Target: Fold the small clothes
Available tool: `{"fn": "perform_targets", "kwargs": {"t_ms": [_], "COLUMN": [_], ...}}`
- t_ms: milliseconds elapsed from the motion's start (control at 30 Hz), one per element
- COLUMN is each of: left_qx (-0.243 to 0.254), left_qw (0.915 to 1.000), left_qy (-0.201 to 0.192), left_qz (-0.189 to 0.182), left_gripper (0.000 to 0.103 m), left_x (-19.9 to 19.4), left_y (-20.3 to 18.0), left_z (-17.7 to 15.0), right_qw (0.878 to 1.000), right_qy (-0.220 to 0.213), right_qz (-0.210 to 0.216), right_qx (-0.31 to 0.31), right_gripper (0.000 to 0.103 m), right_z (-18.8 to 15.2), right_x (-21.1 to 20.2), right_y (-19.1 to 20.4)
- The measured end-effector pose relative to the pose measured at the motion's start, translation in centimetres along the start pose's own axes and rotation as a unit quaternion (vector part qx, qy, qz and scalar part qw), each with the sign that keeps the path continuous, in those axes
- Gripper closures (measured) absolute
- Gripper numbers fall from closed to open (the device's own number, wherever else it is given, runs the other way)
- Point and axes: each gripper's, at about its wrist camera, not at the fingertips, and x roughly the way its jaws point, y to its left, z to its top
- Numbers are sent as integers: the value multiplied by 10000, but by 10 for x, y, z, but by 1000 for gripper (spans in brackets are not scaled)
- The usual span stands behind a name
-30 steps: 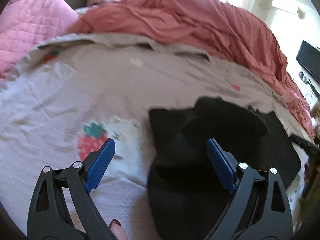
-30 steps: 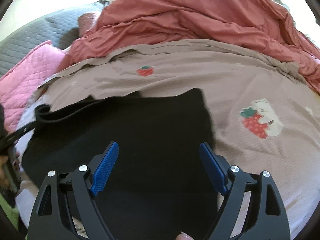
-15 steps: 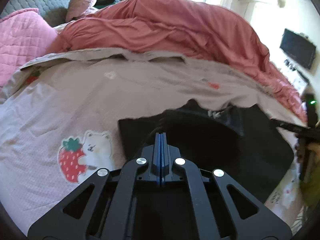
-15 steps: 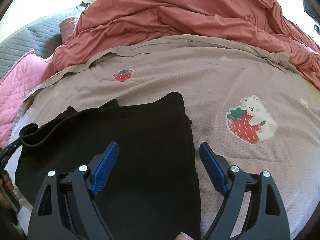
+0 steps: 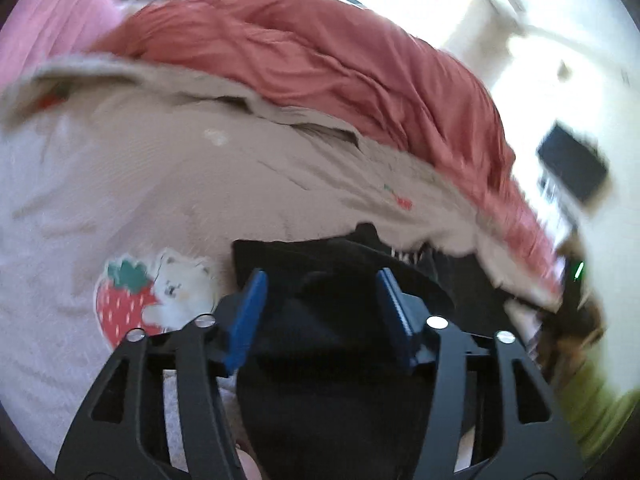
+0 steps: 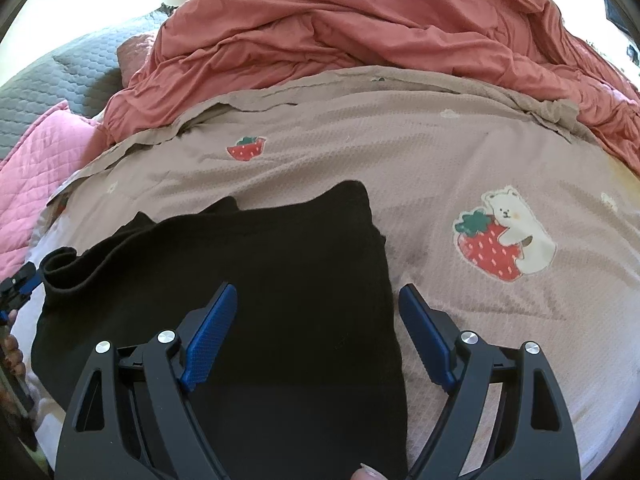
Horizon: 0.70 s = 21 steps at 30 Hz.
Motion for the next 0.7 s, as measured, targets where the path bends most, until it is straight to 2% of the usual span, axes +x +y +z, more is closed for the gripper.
{"fn": "perform_targets", "kwargs": {"t_ms": [33,133,200,267,333,367,433,533,600,667,700], "left_qx": [225,987,1244,1366,1420,1370,1032,83,-581,-822,-969], "left_qw": [9996,9935,9888,9869,9848,9851,9907,9968,9933,9885,9875], "left_qy": [61,320,470,477,441,393,164,-171,-253,-199,-101], "left_qz": [139,462,681,717,897,962,866,782,967,1254,1237], "left_gripper": [42,41,42,59,94,98,101,101,101,99,94], "left_x": [4,22,35,40,39,37,26,12,9,10,11], "left_y": [-6,-24,-31,-35,-38,-36,-25,6,33,48,55], "left_z": [0,-8,-12,-15,-16,-14,-7,5,6,4,2], "right_qw": [10000,10000,10000,9999,9999,9999,9999,9998,9997,9997,9997], "right_qy": [2,15,17,20,27,34,44,64,79,84,77], "right_qz": [-7,-40,-82,-108,-124,-130,-144,-178,-211,-224,-222], "right_qx": [10,40,49,59,71,75,79,72,59,68,77], "right_gripper": [21,21,21,21,21,21,21,21,21,21,21], "right_z": [-1,-2,-3,-3,-4,-4,-3,-2,-2,0,1], "right_x": [0,0,1,1,3,4,6,8,10,11,11], "right_y": [1,0,0,1,2,2,3,3,3,2,1]}}
